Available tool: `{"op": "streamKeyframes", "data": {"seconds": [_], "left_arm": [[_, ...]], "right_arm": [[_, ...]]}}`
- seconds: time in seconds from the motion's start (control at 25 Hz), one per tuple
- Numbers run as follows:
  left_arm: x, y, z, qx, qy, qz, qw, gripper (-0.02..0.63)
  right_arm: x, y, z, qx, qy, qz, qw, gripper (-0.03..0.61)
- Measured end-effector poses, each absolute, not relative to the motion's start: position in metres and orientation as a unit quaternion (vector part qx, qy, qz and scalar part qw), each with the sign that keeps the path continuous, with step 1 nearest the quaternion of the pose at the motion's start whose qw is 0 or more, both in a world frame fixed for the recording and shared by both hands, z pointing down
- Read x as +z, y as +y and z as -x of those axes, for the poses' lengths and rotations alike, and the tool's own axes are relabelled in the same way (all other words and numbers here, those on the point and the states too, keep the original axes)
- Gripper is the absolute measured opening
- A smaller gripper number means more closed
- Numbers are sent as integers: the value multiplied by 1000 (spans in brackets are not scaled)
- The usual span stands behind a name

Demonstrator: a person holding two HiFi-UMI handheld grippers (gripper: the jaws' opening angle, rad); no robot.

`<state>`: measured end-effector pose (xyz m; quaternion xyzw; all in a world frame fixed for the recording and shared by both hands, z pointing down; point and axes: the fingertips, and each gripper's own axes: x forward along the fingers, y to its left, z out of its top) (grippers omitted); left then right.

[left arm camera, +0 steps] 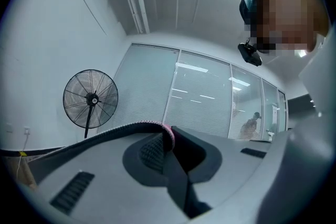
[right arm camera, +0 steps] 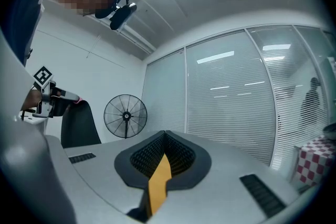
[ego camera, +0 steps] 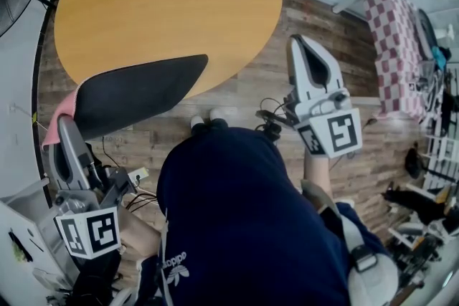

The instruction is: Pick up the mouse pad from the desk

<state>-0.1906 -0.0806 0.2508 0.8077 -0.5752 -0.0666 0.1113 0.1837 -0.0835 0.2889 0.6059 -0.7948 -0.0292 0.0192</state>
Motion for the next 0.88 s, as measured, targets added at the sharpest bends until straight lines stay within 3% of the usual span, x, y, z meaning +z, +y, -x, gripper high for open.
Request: {"op": "streamKeyframes", "data": {"seconds": [0.88], "left_arm": [[253, -107, 191, -76, -555, -820, 119, 20]], "right_arm": [[295, -110, -167, -26, -794, -606, 23, 2]]}}
